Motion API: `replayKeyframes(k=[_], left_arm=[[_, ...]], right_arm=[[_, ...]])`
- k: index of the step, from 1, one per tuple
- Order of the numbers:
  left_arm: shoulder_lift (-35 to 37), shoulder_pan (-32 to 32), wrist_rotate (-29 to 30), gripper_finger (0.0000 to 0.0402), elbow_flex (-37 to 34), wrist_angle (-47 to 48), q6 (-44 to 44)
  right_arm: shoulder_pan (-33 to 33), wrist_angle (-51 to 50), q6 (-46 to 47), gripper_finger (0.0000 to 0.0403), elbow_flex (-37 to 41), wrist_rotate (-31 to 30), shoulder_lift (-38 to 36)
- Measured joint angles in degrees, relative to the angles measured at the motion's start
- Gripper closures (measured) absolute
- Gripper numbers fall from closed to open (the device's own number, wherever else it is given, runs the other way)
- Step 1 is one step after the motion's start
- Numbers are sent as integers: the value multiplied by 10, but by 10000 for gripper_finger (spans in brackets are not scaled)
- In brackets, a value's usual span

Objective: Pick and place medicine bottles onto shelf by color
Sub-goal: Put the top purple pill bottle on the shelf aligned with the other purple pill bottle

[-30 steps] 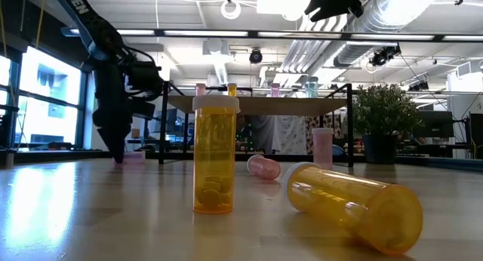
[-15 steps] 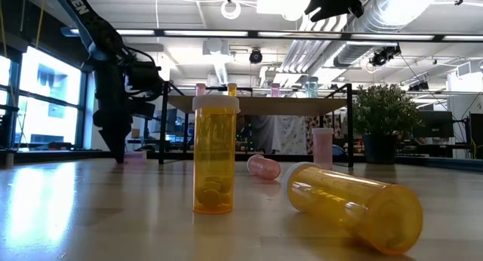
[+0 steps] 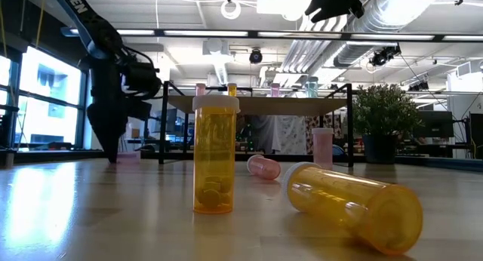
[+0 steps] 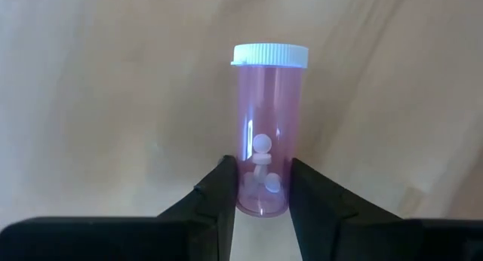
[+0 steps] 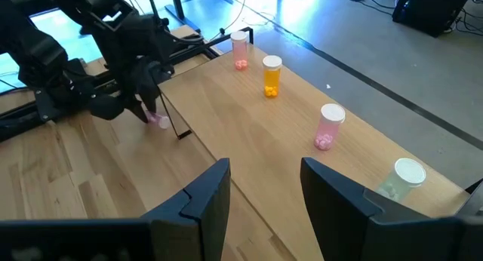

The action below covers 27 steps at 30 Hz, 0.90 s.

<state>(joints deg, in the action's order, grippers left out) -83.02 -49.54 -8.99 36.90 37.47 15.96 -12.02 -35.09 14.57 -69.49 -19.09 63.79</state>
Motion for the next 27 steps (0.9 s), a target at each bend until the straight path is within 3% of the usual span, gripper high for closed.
replayKeyframes(k=[15,27], left_arm=[[167,-46,6,310,6,6,-104],[268,-55,6,310,123,-20,-154]], right_arm=[[0,2,25,249,0,1,0],[0,112,-1,249,0,-4,0]])
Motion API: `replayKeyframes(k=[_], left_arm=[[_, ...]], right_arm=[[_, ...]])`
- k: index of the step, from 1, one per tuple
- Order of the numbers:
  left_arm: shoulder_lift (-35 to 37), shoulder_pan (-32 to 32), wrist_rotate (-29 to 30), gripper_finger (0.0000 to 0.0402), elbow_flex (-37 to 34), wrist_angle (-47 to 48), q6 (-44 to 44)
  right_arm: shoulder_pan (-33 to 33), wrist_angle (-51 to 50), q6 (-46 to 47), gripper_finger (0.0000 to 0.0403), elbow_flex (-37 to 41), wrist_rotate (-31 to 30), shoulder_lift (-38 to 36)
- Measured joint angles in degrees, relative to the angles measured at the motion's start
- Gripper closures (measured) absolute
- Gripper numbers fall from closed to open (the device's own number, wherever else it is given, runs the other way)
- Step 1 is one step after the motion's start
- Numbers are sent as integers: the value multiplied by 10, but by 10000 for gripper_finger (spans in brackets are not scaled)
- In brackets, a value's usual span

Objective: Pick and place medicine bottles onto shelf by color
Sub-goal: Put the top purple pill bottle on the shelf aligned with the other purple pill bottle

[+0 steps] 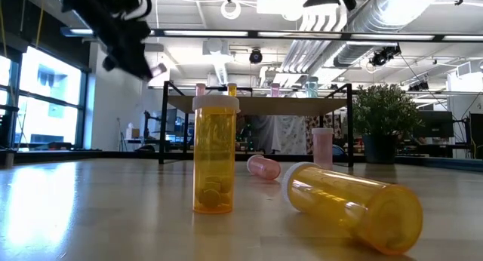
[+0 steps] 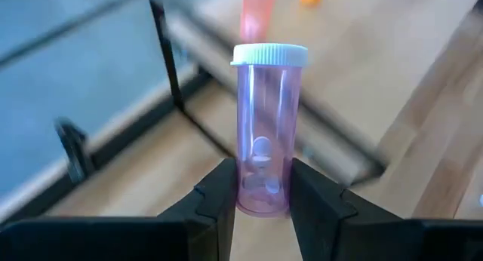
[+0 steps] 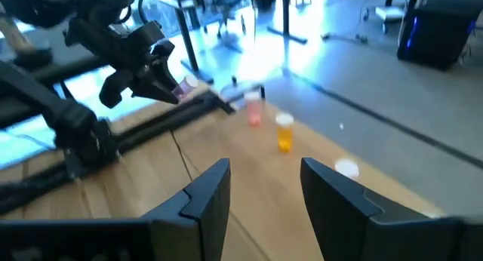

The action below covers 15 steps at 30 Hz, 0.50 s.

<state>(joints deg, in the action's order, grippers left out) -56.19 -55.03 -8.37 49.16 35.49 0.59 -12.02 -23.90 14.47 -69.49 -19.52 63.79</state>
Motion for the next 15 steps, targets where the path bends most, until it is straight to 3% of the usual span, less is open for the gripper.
replayKeyframes(k=[10,15], left_arm=[[9,114,0,309,40,-125,-70],[9,180,15,309,40,-225,-111]], right_arm=[[0,-4,-86,227,-67,20,0],[-6,-11,-123,207,-104,81,0]])
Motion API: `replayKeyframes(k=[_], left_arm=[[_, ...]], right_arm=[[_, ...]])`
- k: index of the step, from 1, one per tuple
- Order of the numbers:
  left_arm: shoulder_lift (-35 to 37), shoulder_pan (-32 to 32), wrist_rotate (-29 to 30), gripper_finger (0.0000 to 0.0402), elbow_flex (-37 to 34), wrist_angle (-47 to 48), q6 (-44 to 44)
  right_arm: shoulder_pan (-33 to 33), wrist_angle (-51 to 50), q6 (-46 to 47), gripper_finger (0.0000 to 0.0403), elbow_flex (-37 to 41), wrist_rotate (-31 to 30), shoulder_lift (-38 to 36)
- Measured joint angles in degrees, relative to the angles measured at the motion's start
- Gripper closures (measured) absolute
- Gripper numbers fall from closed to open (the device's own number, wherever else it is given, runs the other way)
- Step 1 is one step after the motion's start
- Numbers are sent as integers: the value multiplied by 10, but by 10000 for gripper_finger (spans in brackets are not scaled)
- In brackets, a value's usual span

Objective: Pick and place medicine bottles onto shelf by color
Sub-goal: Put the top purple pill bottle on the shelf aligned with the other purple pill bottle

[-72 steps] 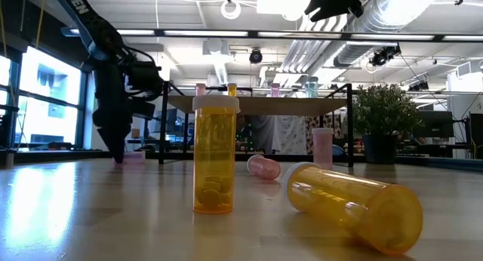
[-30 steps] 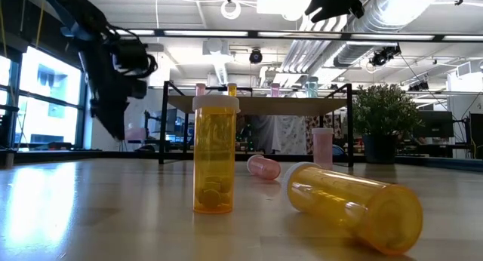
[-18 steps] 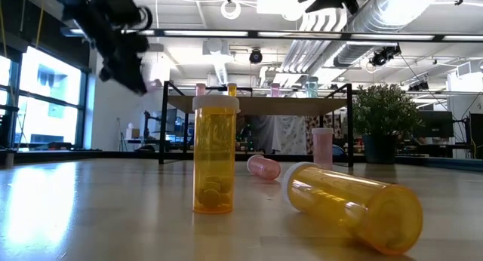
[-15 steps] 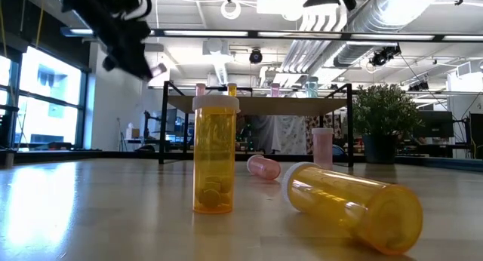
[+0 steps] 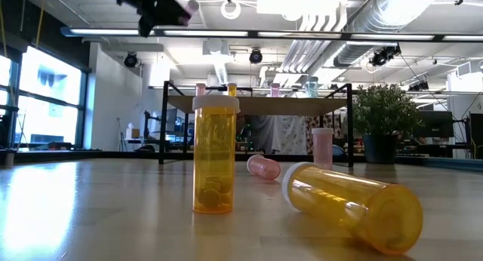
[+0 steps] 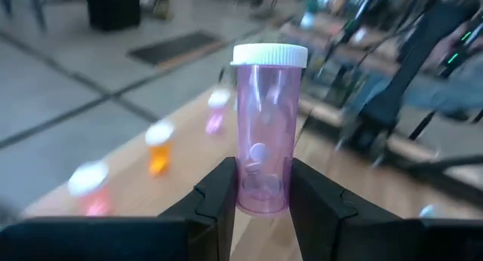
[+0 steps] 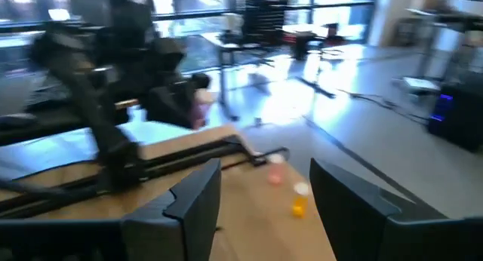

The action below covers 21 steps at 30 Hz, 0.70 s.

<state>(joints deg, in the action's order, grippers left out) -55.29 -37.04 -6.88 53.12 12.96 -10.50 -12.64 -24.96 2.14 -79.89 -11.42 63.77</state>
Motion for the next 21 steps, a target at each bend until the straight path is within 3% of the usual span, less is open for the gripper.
replayKeyframes(k=[11,21], left_arm=[[-41,130,68,309,0,-185,-2],[-149,190,76,309,0,-340,21]], right_arm=[[-64,29,19,205,-8,247,24],[-64,81,2,205,-8,292,90]])
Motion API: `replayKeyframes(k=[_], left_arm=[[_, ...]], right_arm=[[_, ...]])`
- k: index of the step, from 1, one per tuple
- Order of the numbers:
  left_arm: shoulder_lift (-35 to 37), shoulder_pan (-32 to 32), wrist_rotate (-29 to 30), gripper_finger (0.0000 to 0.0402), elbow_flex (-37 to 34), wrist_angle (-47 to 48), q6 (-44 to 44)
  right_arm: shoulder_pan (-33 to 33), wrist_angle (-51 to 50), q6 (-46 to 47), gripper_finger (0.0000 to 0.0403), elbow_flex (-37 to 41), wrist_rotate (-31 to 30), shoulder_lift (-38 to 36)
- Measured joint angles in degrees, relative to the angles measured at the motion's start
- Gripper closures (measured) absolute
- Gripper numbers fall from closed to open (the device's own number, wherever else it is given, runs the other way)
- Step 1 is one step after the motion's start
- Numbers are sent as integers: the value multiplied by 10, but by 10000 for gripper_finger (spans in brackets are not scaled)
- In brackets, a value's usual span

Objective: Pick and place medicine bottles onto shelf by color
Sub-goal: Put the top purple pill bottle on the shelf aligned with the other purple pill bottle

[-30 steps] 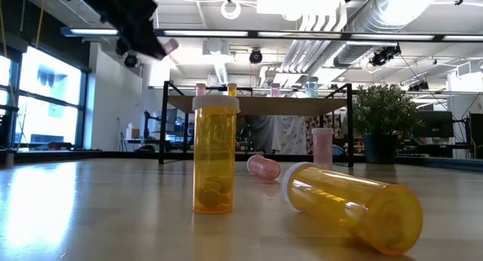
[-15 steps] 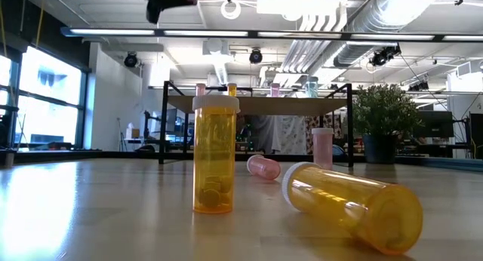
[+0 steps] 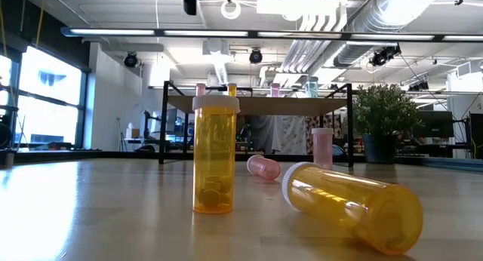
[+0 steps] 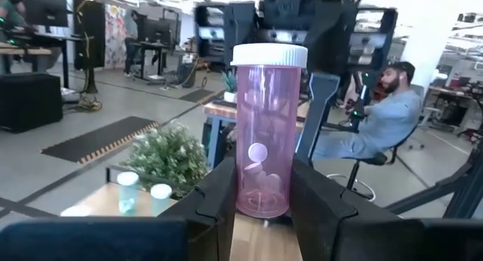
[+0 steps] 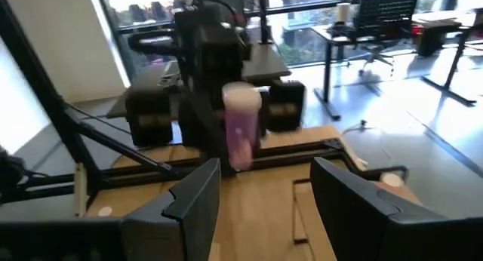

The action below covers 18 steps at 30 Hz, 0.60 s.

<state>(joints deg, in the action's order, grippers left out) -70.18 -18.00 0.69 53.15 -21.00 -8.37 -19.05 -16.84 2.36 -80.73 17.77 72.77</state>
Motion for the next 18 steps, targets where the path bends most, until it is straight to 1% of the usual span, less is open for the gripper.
replayKeyframes(k=[5,8,15,18], left_arm=[[-45,13,0,309,0,-46,0],[-68,16,0,309,0,-66,-6],[-101,20,0,309,0,-113,-11],[-107,20,2,309,0,-119,-20]], right_arm=[[0,34,7,205,0,12,24],[0,52,22,205,0,30,36],[1,56,35,205,0,33,61],[5,56,42,205,0,39,71]])
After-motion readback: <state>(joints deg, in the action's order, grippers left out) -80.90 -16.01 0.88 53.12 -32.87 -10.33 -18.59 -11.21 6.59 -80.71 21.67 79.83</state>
